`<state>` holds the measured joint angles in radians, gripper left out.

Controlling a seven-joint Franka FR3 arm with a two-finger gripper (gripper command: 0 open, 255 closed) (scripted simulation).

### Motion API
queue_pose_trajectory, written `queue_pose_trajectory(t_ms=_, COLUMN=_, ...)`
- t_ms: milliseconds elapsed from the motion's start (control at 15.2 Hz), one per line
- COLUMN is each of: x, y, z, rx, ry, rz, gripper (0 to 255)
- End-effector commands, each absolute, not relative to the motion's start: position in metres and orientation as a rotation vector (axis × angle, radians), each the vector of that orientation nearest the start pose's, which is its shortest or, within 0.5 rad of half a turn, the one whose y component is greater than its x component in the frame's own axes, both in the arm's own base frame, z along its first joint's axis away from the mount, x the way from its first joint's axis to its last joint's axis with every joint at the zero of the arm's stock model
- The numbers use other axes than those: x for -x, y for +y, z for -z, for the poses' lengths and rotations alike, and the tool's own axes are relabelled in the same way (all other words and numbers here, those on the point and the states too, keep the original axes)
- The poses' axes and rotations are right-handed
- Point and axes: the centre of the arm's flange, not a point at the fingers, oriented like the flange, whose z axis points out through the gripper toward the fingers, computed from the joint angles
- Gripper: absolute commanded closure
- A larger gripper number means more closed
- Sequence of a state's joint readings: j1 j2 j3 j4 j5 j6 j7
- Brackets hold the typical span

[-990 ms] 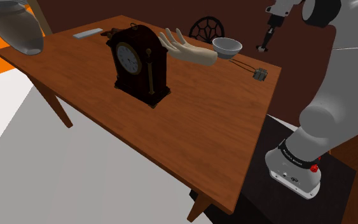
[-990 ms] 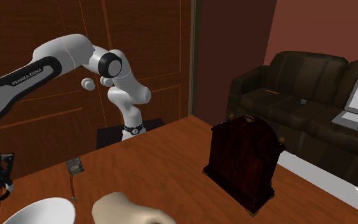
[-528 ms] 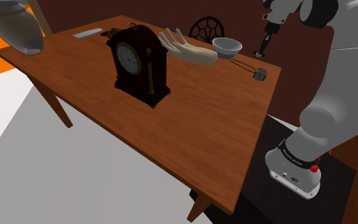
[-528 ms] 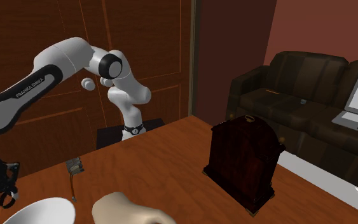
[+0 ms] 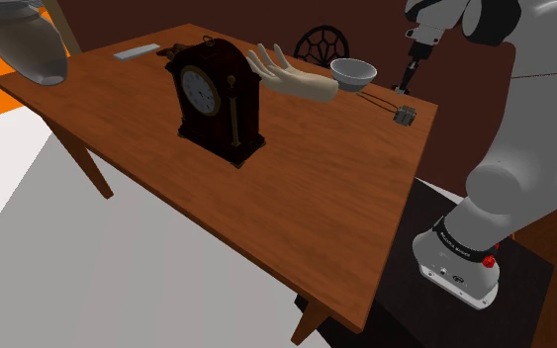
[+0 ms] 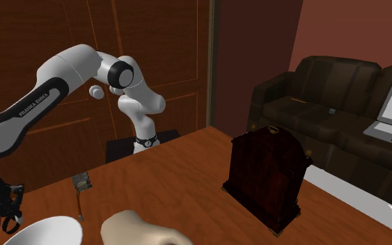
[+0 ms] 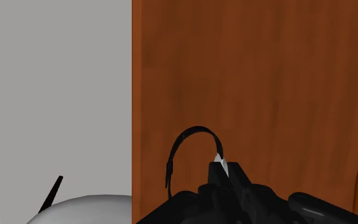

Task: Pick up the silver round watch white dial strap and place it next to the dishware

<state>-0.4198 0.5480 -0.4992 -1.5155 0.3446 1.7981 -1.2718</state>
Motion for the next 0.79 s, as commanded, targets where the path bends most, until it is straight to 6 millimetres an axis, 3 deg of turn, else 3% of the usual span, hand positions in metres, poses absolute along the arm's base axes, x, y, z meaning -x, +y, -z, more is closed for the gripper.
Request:
queue_pose_trajectory(t_ms=0, x=-0.467, y=-0.483, z=-0.358, rx=2.910, ry=-0.408, rz=-0.039, gripper=255)
queue_pose_trajectory(t_ms=132, x=-0.467, y=-0.483, z=-0.358, rx=2.910, ry=-0.408, rz=-0.039, gripper=255)
queue_pose_trajectory(t_ms=198, x=-0.467, y=-0.483, z=-0.358, rx=2.910, ry=-0.408, rz=-0.039, gripper=0)
queue_pose_trajectory(t_ms=528, x=-0.467, y=-0.483, z=-0.358, rx=2.910, ry=-0.408, rz=-0.039, gripper=0)
queue_pose_trajectory(t_ms=726, x=-0.469, y=-0.490, z=-0.397, rx=2.910, ry=-0.408, rz=-0.039, gripper=0)
